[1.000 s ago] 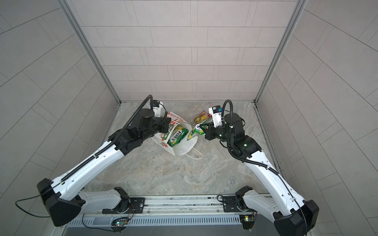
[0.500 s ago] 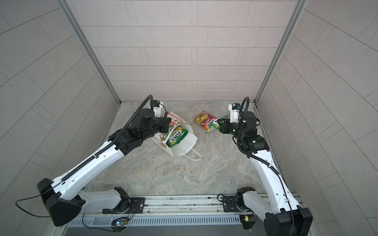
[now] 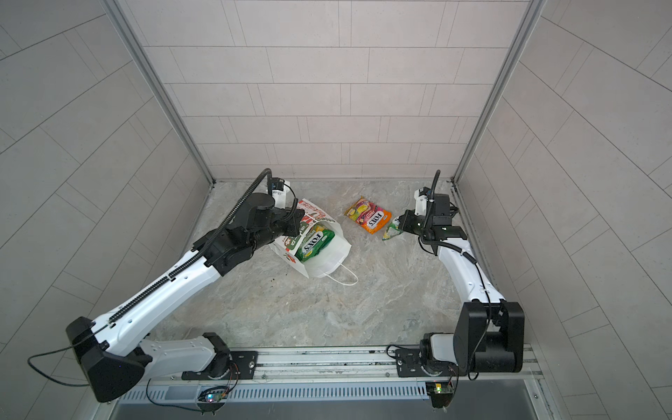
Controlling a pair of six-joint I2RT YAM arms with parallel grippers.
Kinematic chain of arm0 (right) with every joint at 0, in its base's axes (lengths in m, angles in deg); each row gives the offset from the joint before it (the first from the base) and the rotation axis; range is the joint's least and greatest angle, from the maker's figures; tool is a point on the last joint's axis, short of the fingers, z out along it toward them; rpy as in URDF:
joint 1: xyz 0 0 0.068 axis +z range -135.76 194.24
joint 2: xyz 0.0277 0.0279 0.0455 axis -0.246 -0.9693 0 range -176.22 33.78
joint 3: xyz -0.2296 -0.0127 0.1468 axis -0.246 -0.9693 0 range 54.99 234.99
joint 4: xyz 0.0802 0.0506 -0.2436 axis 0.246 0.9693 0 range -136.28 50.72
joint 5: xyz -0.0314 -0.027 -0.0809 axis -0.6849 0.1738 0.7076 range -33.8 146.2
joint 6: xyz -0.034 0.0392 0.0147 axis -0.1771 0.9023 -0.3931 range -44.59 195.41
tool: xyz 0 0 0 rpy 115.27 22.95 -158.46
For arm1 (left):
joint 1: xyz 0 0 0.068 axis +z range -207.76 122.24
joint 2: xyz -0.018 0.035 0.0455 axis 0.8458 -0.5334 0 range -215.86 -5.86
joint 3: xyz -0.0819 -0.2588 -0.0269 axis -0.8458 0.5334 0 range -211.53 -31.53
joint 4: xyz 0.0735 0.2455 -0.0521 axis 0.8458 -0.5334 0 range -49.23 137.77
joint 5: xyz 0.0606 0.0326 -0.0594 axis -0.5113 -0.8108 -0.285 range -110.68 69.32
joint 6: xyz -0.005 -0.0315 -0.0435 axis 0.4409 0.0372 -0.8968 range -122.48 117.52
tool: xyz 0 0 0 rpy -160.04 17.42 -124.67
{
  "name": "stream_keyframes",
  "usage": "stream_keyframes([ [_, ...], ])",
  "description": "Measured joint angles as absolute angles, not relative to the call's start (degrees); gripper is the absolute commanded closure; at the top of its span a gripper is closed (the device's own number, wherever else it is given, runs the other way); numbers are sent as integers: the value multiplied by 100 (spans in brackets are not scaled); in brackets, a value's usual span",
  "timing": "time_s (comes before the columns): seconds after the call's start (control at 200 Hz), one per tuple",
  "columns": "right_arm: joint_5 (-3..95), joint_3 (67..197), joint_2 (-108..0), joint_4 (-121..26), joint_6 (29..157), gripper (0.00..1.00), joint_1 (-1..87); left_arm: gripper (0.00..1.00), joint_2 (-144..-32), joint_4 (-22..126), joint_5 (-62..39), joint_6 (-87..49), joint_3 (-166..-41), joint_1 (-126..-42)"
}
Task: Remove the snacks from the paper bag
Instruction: 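Lower the green packet beside the orange packet and open the right gripper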
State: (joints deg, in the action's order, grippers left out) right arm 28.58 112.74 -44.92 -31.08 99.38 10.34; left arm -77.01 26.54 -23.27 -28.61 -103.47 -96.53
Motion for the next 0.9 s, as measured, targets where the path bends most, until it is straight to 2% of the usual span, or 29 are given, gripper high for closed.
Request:
stream_keyframes([
  [0.365,2596,11967,-5904,-3606,9846,100,995,100,-7701,2654,-2331,-2861,-10347,-9653],
  [0.901,2131,11930,-6269,-3927,9507,100,549,100,-7697,2649,-2340,-2861,-10347,-9653],
])
